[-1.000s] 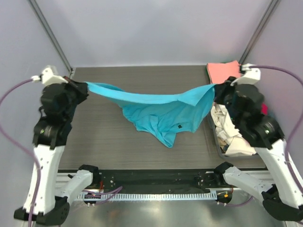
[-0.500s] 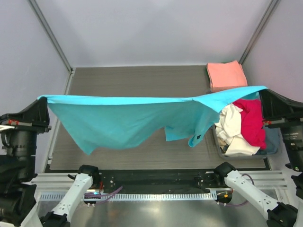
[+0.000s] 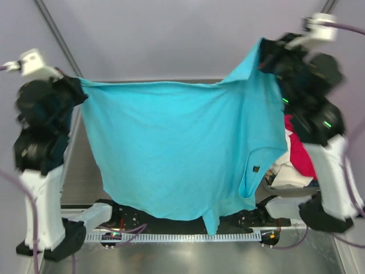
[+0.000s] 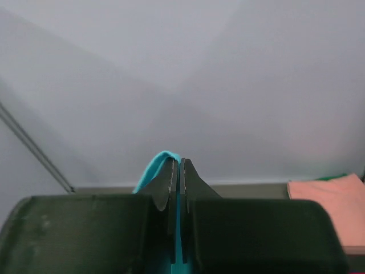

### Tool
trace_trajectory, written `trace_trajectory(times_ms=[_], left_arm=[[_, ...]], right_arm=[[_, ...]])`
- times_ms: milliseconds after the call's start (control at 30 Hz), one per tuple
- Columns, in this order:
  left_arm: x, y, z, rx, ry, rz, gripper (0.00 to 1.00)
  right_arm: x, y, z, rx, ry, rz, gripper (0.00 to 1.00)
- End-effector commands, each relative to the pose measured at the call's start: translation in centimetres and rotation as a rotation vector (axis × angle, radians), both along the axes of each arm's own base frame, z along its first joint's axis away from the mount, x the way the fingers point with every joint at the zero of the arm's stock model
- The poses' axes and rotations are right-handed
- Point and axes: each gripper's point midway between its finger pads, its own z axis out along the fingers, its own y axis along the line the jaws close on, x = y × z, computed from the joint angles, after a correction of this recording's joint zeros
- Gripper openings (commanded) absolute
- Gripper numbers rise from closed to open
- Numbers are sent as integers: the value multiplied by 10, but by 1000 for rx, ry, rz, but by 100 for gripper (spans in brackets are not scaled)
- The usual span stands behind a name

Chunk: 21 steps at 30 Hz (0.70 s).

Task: Fold and stack the t-shirts
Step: Flatten the tshirt out

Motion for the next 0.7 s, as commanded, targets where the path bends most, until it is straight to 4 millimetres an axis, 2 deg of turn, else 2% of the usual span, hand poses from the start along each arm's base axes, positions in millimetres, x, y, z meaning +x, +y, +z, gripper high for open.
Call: trace_trajectory(times_ms=[0,33,67,100,133,167,200,233,267,300,333,400,433,467,533,567,600,633,667], left_arm=[[95,5,-134,128,445,73,0],[116,10,-158,126,498,81,0],[132,20,-187,93,572,72,0],[165,27,-245,73,733,76,0],[174,38,-274,52,824,94,0],[184,47,-302,19,904,95,4],[203,52,-333,2,981,96,7],[209,52,-349,-13,1025,86,14],[215,51,-358,-35,1045,69,27],[223,49,-361,-45,1051,61,42],[227,48,-357,-58,1028,57,68],[235,45,-349,-83,957,58,87],[233,44,-337,-86,918,55,98],[232,43,-333,-88,902,53,99],[224,41,-328,-87,902,52,99],[217,39,-333,-83,922,54,99],[212,40,-334,-78,927,62,99],[205,40,-324,-66,901,75,99],[194,39,-341,-68,938,78,98]], right_arm=[[154,57,-173,-218,460,-124,1],[178,55,-202,-229,526,-147,1],[198,59,-217,-204,563,-149,1],[218,65,-252,-229,651,-133,1],[252,70,-316,-274,777,-142,12],[272,76,-303,-260,746,-131,23],[284,79,-314,-278,764,-125,36],[299,84,-359,-330,847,-129,67],[308,85,-335,-312,788,-136,78],[311,82,-337,-328,786,-147,91],[313,83,-336,-327,779,-150,93],[310,80,-337,-315,778,-160,94],[308,81,-338,-311,779,-148,94],[297,77,-346,-323,808,-144,95],[292,78,-352,-300,809,-138,95],[280,75,-364,-303,843,-131,95],[277,78,-369,-291,845,-117,95],[268,77,-390,-287,893,-106,95],[263,82,-396,-275,905,-70,95]])
